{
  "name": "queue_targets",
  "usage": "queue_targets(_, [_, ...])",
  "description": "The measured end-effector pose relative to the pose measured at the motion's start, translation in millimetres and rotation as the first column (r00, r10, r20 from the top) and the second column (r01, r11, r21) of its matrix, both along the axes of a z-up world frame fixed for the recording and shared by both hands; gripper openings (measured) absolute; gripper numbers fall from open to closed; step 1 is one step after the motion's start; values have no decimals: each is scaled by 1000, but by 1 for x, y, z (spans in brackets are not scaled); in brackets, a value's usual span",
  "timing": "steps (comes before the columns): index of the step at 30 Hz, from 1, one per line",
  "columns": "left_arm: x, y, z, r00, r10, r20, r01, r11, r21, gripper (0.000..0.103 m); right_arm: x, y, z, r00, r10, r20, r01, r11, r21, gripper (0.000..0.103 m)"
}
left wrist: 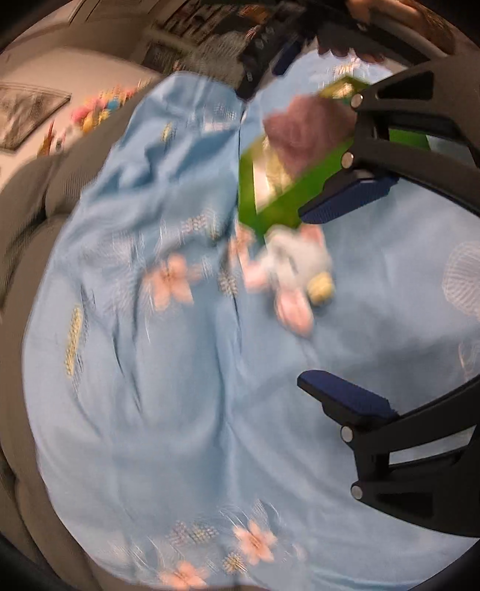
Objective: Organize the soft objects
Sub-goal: 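Move the right tool back toward the grey elephant plush, then grasp the grey elephant plush with the right gripper and lift it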
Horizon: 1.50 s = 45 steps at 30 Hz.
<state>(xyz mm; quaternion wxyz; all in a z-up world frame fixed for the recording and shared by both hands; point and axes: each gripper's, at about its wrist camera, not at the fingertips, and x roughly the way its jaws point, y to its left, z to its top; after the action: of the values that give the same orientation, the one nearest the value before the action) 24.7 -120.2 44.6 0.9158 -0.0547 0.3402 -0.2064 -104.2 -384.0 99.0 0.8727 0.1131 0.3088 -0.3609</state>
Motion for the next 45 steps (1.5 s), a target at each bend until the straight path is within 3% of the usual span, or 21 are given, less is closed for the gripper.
queue_targets(5, [5,63,-38,992,121,-38,-118,990,74,81,22,29,-21,997,60,-46,-60,998,-1,95])
queue_targets(7, [10,86,-51,983,165,-85,-161,986,51,81,30,43,-29,994,85,-71,-87,996,-16,95])
queue_targets(10, [15,98,-53,971,194,-138,-185,980,76,81,43,65,-43,985,147,-92,-148,989,-12,95])
queue_targets(13, [12,105,-51,968,218,-125,-211,975,67,81,62,84,-59,969,221,-114,-218,975,40,95])
queue_targets(17, [15,114,-60,947,247,-206,-241,969,54,81,103,98,-87,933,315,-172,-288,943,164,95])
queue_targets(19, [14,118,-59,942,241,-233,-239,970,39,81,123,98,-101,931,305,-199,-267,943,198,95])
queue_targets(22, [11,124,-53,945,239,-223,-241,970,19,81,155,89,-132,909,241,-339,-173,961,218,95])
queue_targets(26, [14,133,-51,936,259,-238,-268,963,-6,81,159,81,-158,881,124,-456,-76,990,123,95])
queue_targets(30, [14,133,-50,935,257,-245,-268,963,-14,81,162,90,-174,850,120,-513,-118,992,37,94])
queue_targets(31, [13,132,-49,935,254,-246,-265,964,-11,81,162,92,-176,842,128,-524,-134,991,27,86])
queue_targets(33, [13,132,-49,936,252,-246,-263,965,-11,81,161,97,-176,837,156,-524,-164,986,31,77])
queue_targets(34, [13,132,-49,936,252,-245,-263,965,-12,81,161,97,-179,833,174,-525,-168,984,59,64])
queue_targets(36, [13,133,-49,936,255,-244,-266,964,-14,81,162,95,-185,819,223,-528,-189,975,120,63])
queue_targets(40, [13,134,-48,937,254,-241,-265,964,-16,81,159,103,-187,822,228,-521,-218,972,83,60])
queue_targets(42, [13,136,-47,936,258,-241,-271,962,-19,81,150,112,-177,835,269,-480,-235,963,129,59])
queue_targets(45, [14,141,-45,929,282,-241,-296,955,-24,81,135,138,-165,824,371,-429,-301,927,224,59])
